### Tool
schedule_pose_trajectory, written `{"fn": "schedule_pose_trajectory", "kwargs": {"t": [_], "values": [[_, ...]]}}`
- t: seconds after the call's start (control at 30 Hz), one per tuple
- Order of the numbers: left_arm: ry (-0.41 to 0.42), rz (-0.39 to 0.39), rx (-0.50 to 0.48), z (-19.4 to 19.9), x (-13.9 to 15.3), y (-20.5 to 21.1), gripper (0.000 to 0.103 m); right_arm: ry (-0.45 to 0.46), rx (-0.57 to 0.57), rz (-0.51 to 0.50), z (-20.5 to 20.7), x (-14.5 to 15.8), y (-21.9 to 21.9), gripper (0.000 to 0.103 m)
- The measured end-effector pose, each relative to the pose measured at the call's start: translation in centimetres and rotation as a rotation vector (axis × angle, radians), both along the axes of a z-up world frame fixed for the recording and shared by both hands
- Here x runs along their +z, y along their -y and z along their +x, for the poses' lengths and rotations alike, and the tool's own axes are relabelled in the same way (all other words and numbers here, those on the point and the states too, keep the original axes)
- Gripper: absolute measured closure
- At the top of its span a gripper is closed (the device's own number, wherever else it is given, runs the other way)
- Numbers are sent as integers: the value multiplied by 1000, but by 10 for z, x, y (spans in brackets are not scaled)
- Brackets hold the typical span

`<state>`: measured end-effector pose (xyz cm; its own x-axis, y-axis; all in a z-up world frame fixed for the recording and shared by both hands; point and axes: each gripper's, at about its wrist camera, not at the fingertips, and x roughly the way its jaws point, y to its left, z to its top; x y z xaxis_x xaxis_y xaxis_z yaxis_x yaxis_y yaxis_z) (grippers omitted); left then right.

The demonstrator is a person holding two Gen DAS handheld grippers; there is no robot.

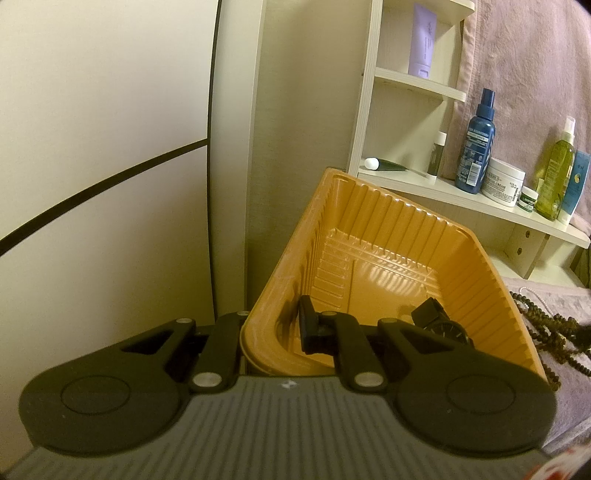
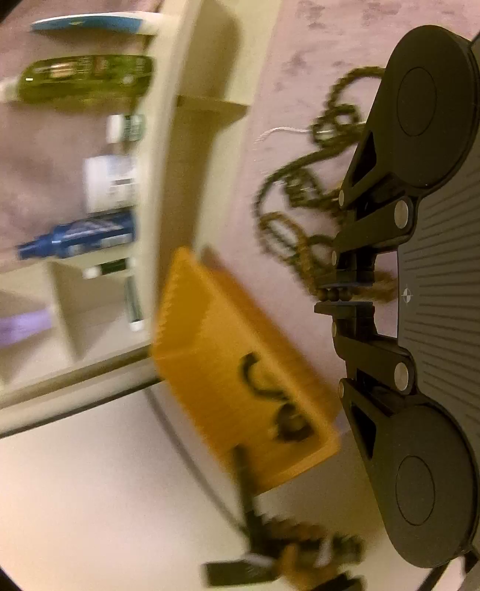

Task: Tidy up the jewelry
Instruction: 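Pinch a dark bead necklace with the right tool and lift it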

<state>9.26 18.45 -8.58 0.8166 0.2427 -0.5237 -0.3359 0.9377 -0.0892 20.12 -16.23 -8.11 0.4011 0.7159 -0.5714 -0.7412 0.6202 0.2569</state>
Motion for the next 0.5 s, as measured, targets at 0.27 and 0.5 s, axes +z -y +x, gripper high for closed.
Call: {"fn": "schedule_pose_trajectory", "kwargs": {"t": [0.27,0.5], "values": [[5,0,-4,-1,1,0,92,63,-5,138,5,57,-3,96],[4,2,-9,-2,2,-2,92,124,21,180,1,105,-7,96]]}}
